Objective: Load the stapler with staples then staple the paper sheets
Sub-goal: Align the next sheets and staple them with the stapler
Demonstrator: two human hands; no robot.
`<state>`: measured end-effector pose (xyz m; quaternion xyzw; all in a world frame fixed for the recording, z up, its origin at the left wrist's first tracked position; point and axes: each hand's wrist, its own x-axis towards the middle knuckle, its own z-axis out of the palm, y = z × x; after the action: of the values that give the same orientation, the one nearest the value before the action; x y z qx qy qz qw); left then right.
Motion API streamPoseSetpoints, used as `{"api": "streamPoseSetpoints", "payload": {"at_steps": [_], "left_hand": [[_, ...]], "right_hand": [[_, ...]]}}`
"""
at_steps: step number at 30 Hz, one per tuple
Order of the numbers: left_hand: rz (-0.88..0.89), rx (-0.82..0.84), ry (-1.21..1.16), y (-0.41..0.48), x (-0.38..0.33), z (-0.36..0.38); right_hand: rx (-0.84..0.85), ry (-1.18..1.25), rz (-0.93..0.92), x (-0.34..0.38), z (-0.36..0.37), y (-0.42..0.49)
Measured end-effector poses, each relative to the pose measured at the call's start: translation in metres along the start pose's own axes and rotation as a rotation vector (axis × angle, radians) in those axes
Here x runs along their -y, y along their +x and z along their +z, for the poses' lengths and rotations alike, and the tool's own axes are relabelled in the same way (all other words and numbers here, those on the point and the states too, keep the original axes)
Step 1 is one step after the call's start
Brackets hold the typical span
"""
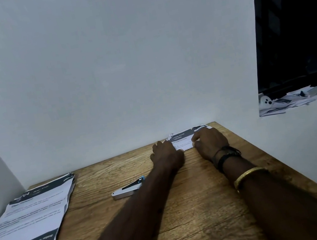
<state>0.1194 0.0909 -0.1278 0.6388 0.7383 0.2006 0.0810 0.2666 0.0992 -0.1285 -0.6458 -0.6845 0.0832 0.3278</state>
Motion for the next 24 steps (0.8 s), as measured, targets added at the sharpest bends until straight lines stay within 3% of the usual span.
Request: {"api": "streamPoseSetpoints", "payload": {"at_steps": [5, 10, 18, 24], "left_hand": [[0.210, -0.258, -0.266, -0.015, 0.005, -0.012], [0.265, -0.454, -0.451, -0.041, 0.013, -0.042], [0.224, -0.617, -0.495, -0.079, 0.069, -0.096], [0.127, -0.657, -0.433, -0.102, 0.138, -0.130]], "right_hand": [[-0.190, 0.137, -0.153, 0.027, -0.009, -0.011], [-0.246, 0.310, -0.202, 0.069, -0.012, -0.031], [-0.194, 0.497, -0.285, 0.152, 0.009, -0.066], [-0.043, 0.584, -0.301, 0.216, 0.041, -0.091]]}}
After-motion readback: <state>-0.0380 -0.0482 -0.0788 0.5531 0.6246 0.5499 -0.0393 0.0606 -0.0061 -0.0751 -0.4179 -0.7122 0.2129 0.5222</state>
